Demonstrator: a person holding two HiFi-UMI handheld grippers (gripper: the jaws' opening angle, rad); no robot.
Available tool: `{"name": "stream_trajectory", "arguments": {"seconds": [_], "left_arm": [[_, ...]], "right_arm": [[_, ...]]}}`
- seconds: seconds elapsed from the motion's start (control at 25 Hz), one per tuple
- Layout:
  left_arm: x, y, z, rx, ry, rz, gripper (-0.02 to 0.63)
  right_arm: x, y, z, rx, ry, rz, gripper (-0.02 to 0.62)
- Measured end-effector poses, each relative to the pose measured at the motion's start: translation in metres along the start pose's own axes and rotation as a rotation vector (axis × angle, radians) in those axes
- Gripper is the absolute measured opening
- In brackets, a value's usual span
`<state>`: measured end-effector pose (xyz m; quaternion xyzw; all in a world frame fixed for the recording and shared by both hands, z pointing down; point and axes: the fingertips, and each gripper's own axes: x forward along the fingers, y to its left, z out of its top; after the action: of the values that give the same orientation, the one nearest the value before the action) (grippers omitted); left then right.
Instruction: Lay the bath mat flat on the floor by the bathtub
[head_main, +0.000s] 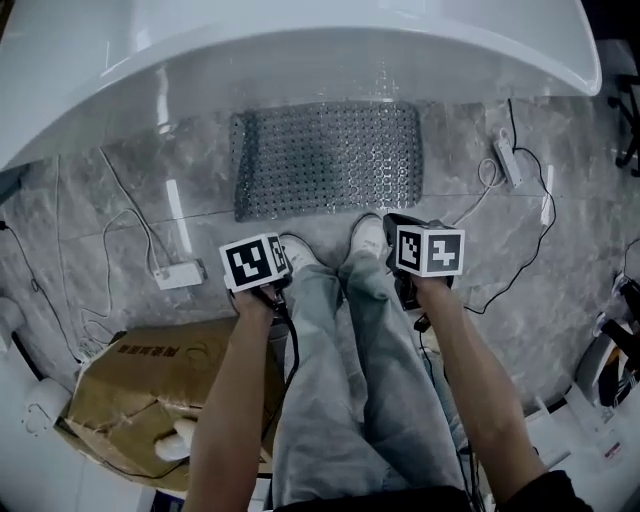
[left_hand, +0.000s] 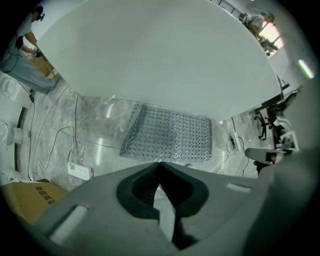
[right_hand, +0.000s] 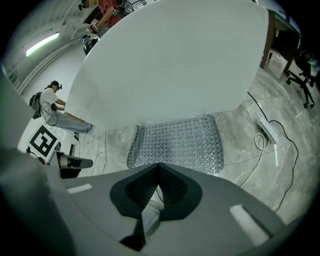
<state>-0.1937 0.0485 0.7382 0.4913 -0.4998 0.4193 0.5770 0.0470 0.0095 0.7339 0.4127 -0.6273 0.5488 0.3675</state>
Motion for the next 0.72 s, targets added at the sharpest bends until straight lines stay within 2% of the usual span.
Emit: {"name": "stream_trajectory", "arguments": {"seconds": [0.16, 0.36, 0.72], "left_arm": [[-0.022, -0.028, 0.02, 0.006, -0.042, -0.037, 0.006], [-0.052, -0.056, 0.031, 0.012, -0.105, -0.065, 0.006], [-0.115, -0.09, 0.016, 0.084, -0.102, -0.079, 0.006]], "right_arm": [[-0.027, 0.013, 0.023, -0.064, -0.039, 0.02, 0.003], [-0.062, 0.031, 0.033, -0.089, -0.077, 0.04, 0.003], [-0.12, 0.067, 0.037, -0.134, -0.089, 0.069, 0.003]]}}
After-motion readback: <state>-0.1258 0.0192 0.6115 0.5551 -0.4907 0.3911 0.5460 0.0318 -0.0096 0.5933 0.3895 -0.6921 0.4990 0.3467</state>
